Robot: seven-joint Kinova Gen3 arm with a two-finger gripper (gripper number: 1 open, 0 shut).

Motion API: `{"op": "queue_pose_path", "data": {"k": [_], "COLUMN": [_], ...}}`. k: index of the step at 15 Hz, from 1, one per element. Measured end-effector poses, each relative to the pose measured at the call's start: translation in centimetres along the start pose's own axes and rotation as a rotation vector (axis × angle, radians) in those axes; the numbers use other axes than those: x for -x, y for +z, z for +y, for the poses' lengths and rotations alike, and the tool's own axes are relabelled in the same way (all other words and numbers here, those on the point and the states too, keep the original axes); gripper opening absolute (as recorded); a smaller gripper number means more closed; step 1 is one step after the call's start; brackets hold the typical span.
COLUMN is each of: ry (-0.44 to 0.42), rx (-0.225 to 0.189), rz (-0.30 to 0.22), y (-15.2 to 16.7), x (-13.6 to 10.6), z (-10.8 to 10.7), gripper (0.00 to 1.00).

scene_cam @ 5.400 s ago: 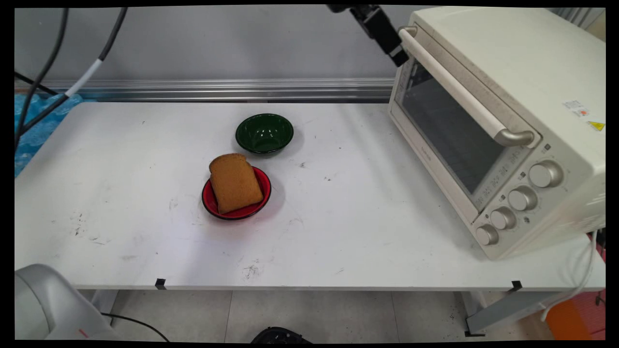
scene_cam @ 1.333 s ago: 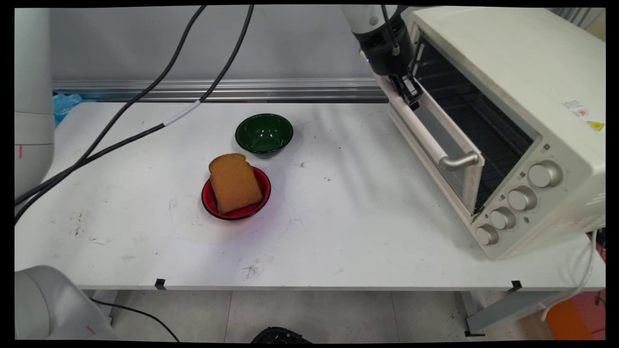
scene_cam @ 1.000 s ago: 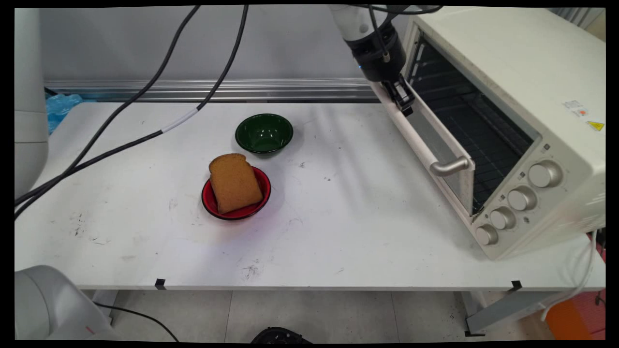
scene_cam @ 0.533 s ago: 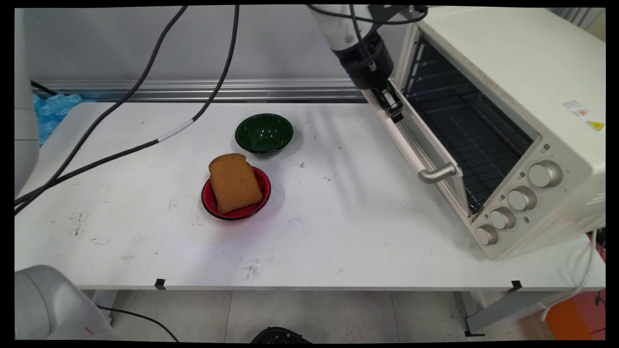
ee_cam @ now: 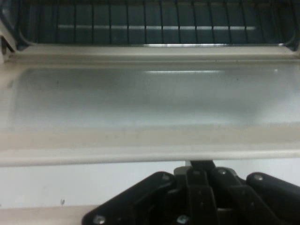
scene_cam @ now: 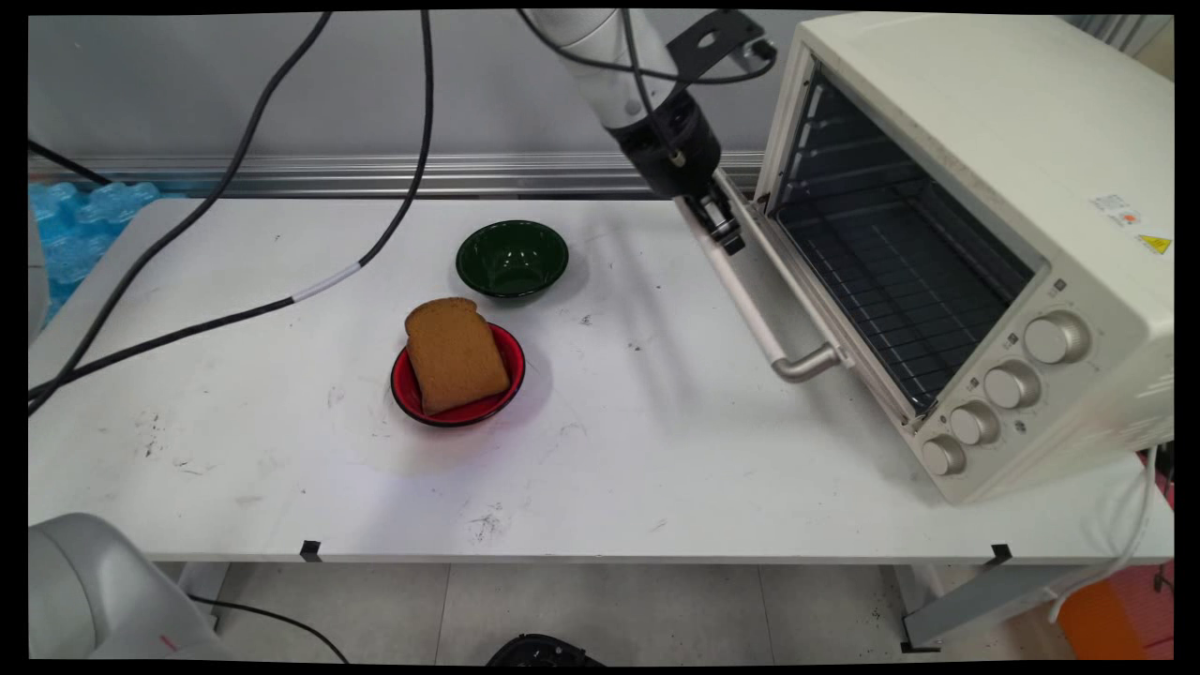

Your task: Open the oven

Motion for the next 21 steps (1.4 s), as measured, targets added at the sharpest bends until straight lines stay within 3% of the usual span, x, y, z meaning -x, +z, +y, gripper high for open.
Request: {"op": "queue_pose_path", "data": {"k": [14, 21], "ry": [0.032, 0.019], "rx": [-0.037, -0.031], "rz": [0.017, 0.030], "y": [1.7, 1.5], "x": [5.4, 7.5], "z": [-0.7, -0.8], "gripper": [0.00, 0.00]}}
